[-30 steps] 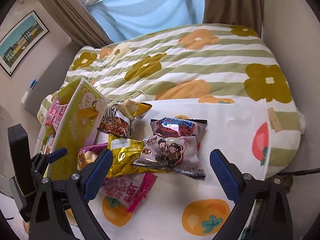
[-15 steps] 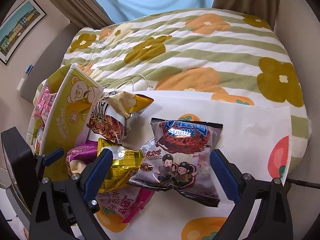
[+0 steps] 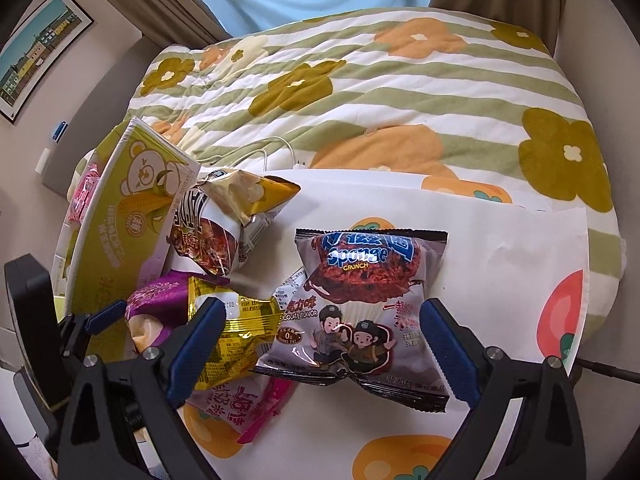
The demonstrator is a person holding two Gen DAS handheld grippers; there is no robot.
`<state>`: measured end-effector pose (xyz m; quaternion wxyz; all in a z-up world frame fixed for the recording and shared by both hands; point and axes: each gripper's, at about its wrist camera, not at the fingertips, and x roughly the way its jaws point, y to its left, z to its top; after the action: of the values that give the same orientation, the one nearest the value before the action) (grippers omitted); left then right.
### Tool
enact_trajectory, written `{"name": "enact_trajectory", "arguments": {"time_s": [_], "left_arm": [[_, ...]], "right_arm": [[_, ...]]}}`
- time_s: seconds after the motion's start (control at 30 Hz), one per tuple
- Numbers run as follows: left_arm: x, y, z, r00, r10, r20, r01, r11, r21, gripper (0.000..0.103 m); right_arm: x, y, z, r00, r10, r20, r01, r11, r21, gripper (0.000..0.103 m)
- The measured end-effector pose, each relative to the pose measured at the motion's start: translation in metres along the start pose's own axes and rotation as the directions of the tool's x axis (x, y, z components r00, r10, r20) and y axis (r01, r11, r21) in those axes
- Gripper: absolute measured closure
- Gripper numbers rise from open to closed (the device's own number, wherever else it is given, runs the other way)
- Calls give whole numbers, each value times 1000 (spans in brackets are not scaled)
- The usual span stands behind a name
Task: Organize snacks
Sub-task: 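Grasp the purple potato chips bag with left tool while right tool grasps the Sponge pack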
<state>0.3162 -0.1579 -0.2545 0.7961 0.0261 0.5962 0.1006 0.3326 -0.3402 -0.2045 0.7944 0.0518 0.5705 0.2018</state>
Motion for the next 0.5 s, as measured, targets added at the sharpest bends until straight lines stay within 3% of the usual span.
{"name": "enact_trajectory", "arguments": {"time_s": [0.23, 0.5], "left_arm": [[-10, 6, -3, 994, -111, 16, 112, 992, -54, 21], [10, 12, -4, 993, -107, -42, 102, 990, -101, 21]], "right_arm": [[3, -4, -2, 1000, -5, -4, 5, 1000, 2, 6], [24, -14, 1, 998, -41, -49, 43, 998, 40, 6]]}}
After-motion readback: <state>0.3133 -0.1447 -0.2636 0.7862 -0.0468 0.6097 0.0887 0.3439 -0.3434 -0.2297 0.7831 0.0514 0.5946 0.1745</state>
